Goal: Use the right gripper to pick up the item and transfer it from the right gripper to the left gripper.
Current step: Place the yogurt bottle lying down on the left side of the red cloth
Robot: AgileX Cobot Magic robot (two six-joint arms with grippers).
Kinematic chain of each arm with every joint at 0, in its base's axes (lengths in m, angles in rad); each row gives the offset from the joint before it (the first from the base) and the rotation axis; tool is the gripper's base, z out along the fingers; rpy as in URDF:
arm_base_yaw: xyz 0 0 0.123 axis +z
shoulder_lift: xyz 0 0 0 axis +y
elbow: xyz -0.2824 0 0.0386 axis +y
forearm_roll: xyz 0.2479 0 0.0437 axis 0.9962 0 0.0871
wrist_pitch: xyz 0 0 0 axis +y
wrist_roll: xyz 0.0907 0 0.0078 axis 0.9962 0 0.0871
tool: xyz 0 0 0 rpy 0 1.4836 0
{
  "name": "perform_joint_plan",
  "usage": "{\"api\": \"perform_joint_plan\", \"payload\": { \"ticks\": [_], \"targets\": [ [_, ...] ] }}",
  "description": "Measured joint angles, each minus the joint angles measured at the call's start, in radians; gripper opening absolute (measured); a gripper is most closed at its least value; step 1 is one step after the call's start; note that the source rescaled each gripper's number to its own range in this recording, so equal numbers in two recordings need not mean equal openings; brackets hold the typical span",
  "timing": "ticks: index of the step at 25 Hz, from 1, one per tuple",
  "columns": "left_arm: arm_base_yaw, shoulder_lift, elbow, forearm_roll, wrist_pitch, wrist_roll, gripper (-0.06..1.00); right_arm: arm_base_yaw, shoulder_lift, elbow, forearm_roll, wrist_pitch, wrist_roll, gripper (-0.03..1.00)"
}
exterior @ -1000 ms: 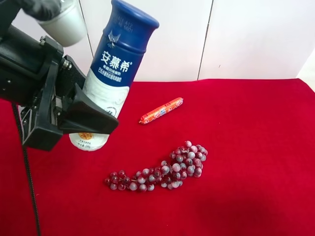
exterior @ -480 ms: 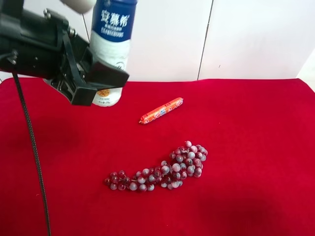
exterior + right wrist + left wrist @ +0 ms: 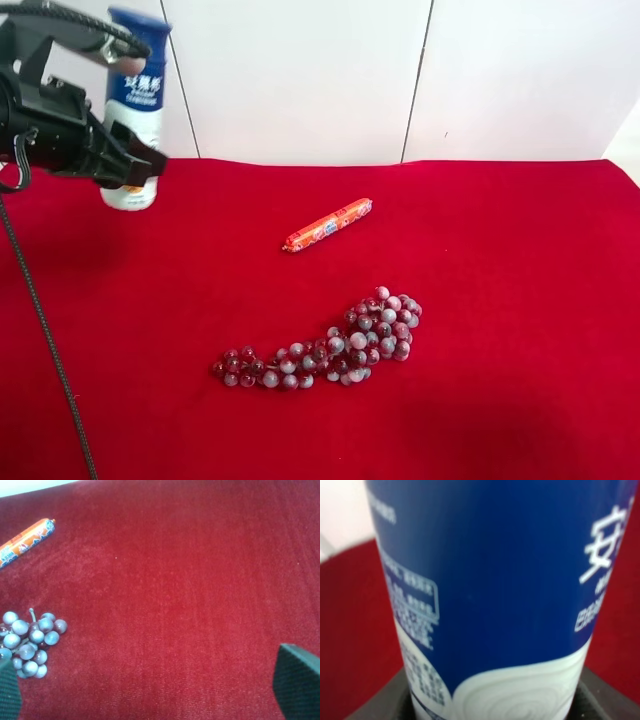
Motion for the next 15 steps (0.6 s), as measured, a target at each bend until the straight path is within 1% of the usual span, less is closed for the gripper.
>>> {"api": "perform_joint_plan", "payload": {
  "ticks": [3, 10, 13, 15],
  "targets": [
    [0.094, 0.06, 0.0, 0.0, 0.046, 0.0, 0.08, 0.0, 0.0, 0.0, 0.0, 0.0, 0.0, 1.0],
    [0.293, 0.182, 0.0, 0.0, 0.217, -0.006, 0.08, 0.0, 0.0, 0.0, 0.0, 0.0, 0.0, 1.0],
    [0.361, 0.232, 0.0, 0.001, 0.282, -0.03, 0.08, 0.0, 0.0, 0.0, 0.0, 0.0, 0.0, 1.0],
    [0.393, 0.261, 0.0, 0.004, 0.31, -0.05, 0.08, 0.0, 0.0, 0.0, 0.0, 0.0, 0.0, 1.0]
  ]
}}
